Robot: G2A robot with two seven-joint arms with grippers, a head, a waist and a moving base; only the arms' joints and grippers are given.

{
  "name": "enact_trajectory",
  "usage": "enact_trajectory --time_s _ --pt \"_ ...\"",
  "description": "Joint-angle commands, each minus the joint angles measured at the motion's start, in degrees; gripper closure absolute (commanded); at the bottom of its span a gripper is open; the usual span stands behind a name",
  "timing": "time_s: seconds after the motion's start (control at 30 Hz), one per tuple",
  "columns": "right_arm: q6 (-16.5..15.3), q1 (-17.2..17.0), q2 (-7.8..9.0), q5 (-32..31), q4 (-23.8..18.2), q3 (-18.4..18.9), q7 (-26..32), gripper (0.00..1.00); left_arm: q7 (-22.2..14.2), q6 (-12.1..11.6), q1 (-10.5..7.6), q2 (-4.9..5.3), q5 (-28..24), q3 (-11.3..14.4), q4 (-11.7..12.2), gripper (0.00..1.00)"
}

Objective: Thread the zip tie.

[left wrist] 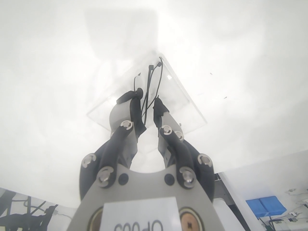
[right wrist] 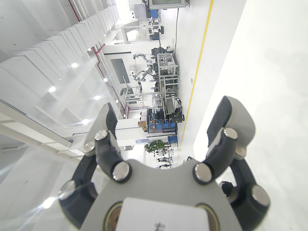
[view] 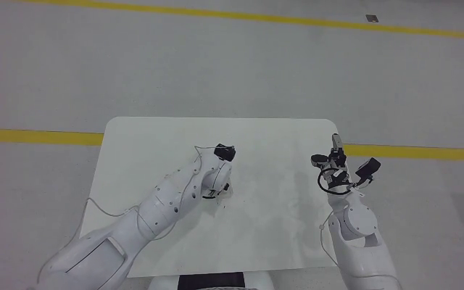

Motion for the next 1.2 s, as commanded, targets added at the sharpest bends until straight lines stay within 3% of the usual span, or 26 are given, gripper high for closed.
enact_trajectory --time_s 0.0,0.2,0.57,1.17 --pt "0.0 0.0 0.00 0.0 0.0 0.0 0.0 0.00 0.1 -0.1 -0.20 -0.10 -0.1 0.2 0.6 0.86" --pt "0.0 0.0 0.00 0.0 0.0 0.0 0.0 0.00 0.6 -0.2 -0.86 -0.50 -0.9 0.8 2.1 0.87" --pt "0.0 0.0 0.00 0.0 0.0 0.0 0.0 0.00 -0.1 0.2 -0.91 -0.74 1.3 1.3 1.7 0.89" --pt "0.0 0.0 0.00 0.0 0.0 0.0 0.0 0.00 -0.6 0.2 -0.82 -1.87 3.1 1.2 3.4 0.90"
